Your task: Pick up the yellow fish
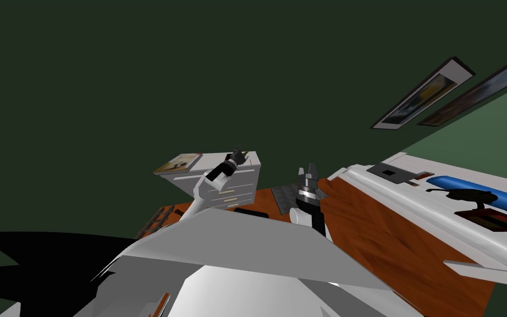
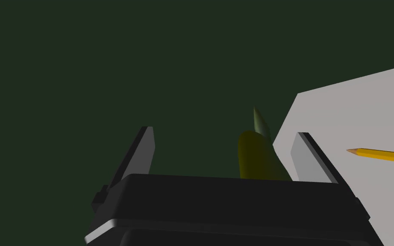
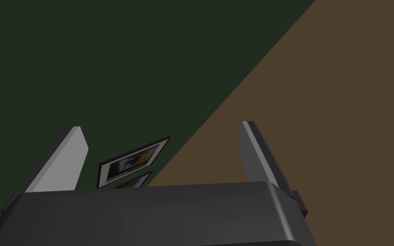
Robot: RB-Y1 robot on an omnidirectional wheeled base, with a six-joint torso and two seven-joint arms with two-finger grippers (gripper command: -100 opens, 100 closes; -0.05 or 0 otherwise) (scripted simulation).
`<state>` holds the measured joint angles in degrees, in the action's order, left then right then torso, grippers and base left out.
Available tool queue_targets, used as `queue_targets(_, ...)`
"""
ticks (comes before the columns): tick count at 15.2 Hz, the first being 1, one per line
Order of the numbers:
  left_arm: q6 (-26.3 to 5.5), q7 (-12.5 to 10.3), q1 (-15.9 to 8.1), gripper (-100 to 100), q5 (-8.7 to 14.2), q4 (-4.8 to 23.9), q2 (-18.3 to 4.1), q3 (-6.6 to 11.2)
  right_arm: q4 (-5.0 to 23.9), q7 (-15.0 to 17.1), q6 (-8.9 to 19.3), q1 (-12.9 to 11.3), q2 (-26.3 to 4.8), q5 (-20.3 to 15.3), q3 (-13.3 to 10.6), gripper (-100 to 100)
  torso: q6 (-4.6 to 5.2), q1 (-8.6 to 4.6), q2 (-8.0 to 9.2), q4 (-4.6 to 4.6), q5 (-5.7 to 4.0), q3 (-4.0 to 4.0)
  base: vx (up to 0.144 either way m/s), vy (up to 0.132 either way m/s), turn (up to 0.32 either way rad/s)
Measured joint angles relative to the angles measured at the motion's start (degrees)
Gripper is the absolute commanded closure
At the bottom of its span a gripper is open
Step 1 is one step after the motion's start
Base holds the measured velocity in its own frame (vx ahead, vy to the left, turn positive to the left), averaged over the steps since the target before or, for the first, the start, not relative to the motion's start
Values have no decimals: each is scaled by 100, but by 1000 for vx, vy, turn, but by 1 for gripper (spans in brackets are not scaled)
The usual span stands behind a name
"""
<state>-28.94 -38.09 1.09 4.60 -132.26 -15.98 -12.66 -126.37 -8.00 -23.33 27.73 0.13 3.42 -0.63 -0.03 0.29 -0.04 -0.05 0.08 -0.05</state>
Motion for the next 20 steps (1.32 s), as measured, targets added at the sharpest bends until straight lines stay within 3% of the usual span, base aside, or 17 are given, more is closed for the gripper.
queue_targets(20, -2222, -982, -900, -100, 314, -126, 29, -259, 0, 0, 0, 0, 0, 0, 0, 0, -5, 13, -16, -8, 5, -12, -11, 52, -21)
